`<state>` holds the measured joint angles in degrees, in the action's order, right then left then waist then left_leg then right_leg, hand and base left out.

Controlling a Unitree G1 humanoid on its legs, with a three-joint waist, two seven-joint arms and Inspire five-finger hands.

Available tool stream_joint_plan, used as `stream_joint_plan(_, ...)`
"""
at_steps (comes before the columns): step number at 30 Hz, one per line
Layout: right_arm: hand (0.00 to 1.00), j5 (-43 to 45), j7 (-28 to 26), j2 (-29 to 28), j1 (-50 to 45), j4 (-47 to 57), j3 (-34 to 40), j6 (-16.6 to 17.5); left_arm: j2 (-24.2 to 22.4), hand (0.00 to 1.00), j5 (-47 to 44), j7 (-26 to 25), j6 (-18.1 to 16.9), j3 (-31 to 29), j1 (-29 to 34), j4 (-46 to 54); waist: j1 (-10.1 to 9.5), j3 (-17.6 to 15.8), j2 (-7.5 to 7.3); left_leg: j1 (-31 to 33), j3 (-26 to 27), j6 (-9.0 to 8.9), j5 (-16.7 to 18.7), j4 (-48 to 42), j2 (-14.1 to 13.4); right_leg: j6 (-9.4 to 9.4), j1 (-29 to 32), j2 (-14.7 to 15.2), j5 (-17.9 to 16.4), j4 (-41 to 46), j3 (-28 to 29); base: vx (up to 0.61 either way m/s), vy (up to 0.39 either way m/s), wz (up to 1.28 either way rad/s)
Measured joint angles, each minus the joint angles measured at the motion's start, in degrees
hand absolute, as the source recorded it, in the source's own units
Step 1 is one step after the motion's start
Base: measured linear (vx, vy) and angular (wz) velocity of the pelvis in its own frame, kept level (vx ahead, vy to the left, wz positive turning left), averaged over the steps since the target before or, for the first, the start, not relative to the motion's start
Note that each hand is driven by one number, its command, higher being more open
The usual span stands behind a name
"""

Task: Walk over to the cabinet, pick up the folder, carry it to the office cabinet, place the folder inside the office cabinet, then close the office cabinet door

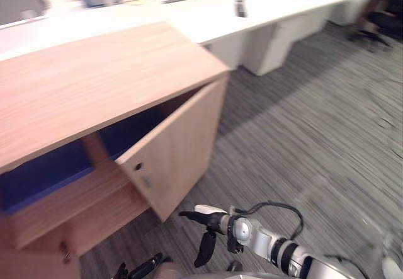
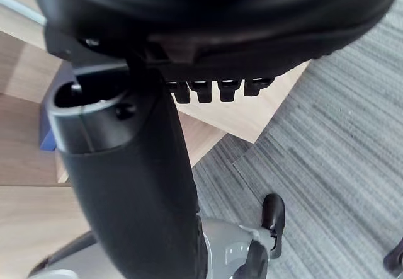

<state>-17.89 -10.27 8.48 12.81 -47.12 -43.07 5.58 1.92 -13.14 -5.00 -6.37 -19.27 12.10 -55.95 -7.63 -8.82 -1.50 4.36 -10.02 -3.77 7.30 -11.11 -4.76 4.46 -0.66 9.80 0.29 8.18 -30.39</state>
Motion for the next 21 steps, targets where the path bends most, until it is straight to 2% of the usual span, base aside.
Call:
stream_joint_plan(1,1.0,0.0,0.2,-0.3,-1.4,-1.3,3.0,-0.1,0.2,1.0,0.1,0.0,0.0,1.0,0.0,0.1,0.28,0.3,0.25,1.2,-2.9,0.11,0.0,-0.9,1.0,-0.07,0.8,0.9,-0.8,2.6,3.2,0.08,0.175,2.53)
stream_joint_plan(2,1.0,0.0,1.3,-1.2,-2.8,-4.9,9.6,-0.5,0.7,1.0,0.4,-0.2,-0.3,2.6,-0.2,0.1,0.44,0.4,0.51,3.6,-8.4,0.54,-0.3,-2.3,2.7,-2.68,3.2,1.9,-3.5,8.4,10.6,0.12,0.096,2.67)
stream_joint_plan(3,1.0,0.0,3.1,-3.4,-3.4,-11.0,18.8,-1.2,1.4,1.0,0.4,-0.5,-0.7,3.2,-0.1,0.0,0.72,0.2,0.5,5.6,-14.4,0.79,-1.1,-3.5,5.2,-1.09,5.0,1.3,-8.2,11.4,21.2,0.13,0.029,2.53)
stream_joint_plan(5,1.0,0.7,5.6,-5.2,-3.9,-15.6,28.0,-2.5,2.2,1.0,0.5,-1.0,-0.6,3.2,0.1,-0.1,0.68,0.5,-0.27,6.9,-18.9,-0.39,-1.4,-4.9,7.7,0.68,5.0,0.7,-9.0,9.6,27.7,0.09,-0.124,1.85)
stream_joint_plan(6,1.0,2.8,7.7,-6.2,-4.2,-19.1,34.4,-3.5,2.7,1.0,0.9,-1.1,-0.5,3.2,0.5,-0.2,0.66,0.6,-1.19,7.2,-21.8,-1.13,-1.3,-5.6,9.4,2.69,3.8,1.1,-9.8,8.2,28.9,0.11,-0.216,1.44)
stream_joint_plan(8,1.0,5.3,10.2,-6.3,-5.1,-22.1,42.7,-4.5,2.5,1.0,2.5,-1.4,-0.5,2.9,0.6,-0.2,0.09,0.9,-0.6,8.1,-25.8,-2.5,-1.4,-5.4,9.7,4.16,1.1,0.6,-11.1,4.5,26.5,0.15,-0.281,1.17)
stream_joint_plan(10,1.0,8.5,12.4,-6.1,-7.4,-22.4,47.4,-5.5,0.9,1.0,2.6,-1.7,-0.3,1.7,0.0,0.2,0.41,1.2,0.64,8.8,-30.1,-3.91,-2.1,-3.8,9.0,3.93,-1.0,-0.4,-12.0,1.9,21.0,0.08,-0.276,1.14)
stream_joint_plan(13,1.0,11.4,13.5,-5.6,-11.8,-21.4,51.5,-7.8,-1.6,1.0,2.3,-1.5,0.1,-0.5,0.2,2.7,-0.13,1.8,1.05,7.8,-35.9,-5.72,-3.5,0.6,6.8,2.15,-3.8,-3.2,-13.4,1.5,14.2,0.01,-0.276,1.04)
stream_joint_plan(15,1.0,11.5,14.7,-6.4,-13.5,-19.4,53.2,-7.7,-2.2,1.0,0.0,-0.8,0.2,-1.9,0.3,3.6,-0.02,2.1,0.4,8.0,-38.0,-6.44,-5.2,2.4,6.0,1.21,-4.9,-4.4,-15.1,2.5,8.8,0.0,-0.246,1.07)
stream_joint_plan(17,1.0,13.2,14.8,-6.8,-14.0,-18.7,53.5,-7.5,-2.2,1.0,-2.2,-0.7,0.3,-1.9,0.6,4.1,0.12,2.2,-0.23,8.7,-36.2,-6.13,-7.1,3.1,6.6,1.15,-5.8,-3.9,-16.1,3.1,4.6,0.01,-0.179,1.12)
stream_joint_plan(18,1.0,13.6,14.9,-6.9,-14.1,-18.7,53.6,-7.5,-2.2,1.0,-3.3,-0.7,0.3,-2.1,0.5,4.4,0.44,2.0,-0.79,9.6,-32.5,-4.32,-8.5,3.1,7.1,1.15,-6.6,-3.2,-16.4,3.3,1.7,0.0,-0.151,1.49)
stream_joint_plan(19,1.0,13.7,14.8,-7.1,-13.9,-18.5,53.5,-7.5,-2.4,1.0,-4.6,-0.8,0.2,-2.8,0.4,4.7,0.62,1.8,-1.5,12.4,-21.0,-0.88,-8.5,0.6,6.7,1.12,-6.7,-2.3,-16.3,3.4,-1.9,0.02,-0.114,1.5)
stream_joint_plan(20,1.0,13.9,14.8,-7.3,-13.4,-18.1,53.5,-7.5,-2.6,1.0,-5.1,-0.9,0.3,-3.7,0.3,4.7,0.77,1.6,-1.18,16.4,-4.7,0.34,-7.6,-5.8,4.0,1.12,-7.3,-1.9,-16.3,3.5,-4.4,0.06,-0.08,1.22)
stream_joint_plan(21,1.0,14.0,14.8,-7.4,-13.3,-17.8,53.5,-7.5,-2.9,1.0,-5.2,-0.9,0.3,-4.0,0.2,4.7,0.82,1.4,-0.97,17.2,4.1,1.59,-6.4,-9.1,2.2,1.12,-7.8,-1.8,-16.3,3.5,-5.4,0.16,-0.018,1.11)
